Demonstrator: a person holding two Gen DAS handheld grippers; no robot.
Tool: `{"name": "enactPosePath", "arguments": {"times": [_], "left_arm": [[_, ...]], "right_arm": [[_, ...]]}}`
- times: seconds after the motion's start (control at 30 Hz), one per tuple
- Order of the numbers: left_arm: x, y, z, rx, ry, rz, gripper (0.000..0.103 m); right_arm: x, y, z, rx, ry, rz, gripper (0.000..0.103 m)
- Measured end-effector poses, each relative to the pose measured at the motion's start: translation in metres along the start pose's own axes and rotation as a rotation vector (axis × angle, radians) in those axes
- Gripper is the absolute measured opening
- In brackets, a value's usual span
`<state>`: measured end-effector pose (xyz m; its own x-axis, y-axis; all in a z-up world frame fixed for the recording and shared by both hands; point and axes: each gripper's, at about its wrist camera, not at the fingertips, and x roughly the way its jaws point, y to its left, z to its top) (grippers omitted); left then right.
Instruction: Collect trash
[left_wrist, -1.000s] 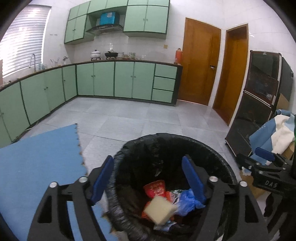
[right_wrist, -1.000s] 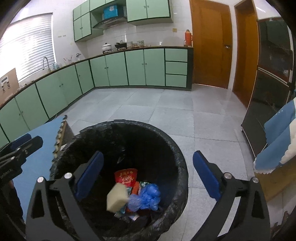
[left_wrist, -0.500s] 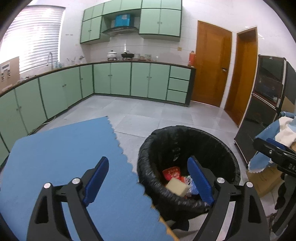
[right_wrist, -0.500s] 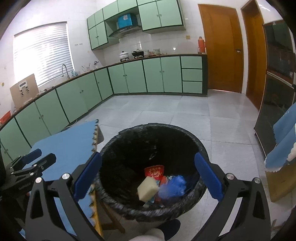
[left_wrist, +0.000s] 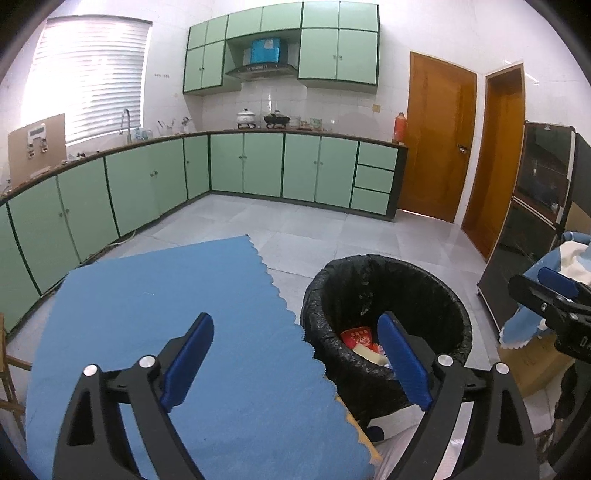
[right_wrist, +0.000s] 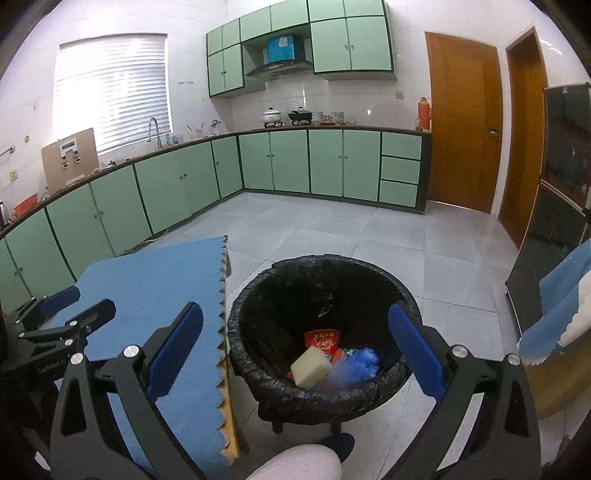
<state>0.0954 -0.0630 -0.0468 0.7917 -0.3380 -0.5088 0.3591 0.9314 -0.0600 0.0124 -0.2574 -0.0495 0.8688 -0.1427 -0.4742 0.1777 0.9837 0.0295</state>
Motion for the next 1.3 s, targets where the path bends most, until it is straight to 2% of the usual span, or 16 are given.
{"name": "enactPosePath", "arguments": {"times": [0.27,0.57,1.3], "left_arm": [[-0.028,0.001,0.0,0.003,-0.044,-0.002,0.09],[-0.047,0.003,0.0,0.001,-0.08,0.004,0.091],[-0.056,0.008,-0.001,-0.009,-0.088,0.015,0.093]], "right_arm": [[-0.024,0.013,0.007,-0.027,-0.036,0.013,0.098],[-0.033,0.023,0.006,-0.043,-0.055,0.02,0.098],[-0.034,0.033,0.007,-0.054,-0.063,0.035,0.098]]}}
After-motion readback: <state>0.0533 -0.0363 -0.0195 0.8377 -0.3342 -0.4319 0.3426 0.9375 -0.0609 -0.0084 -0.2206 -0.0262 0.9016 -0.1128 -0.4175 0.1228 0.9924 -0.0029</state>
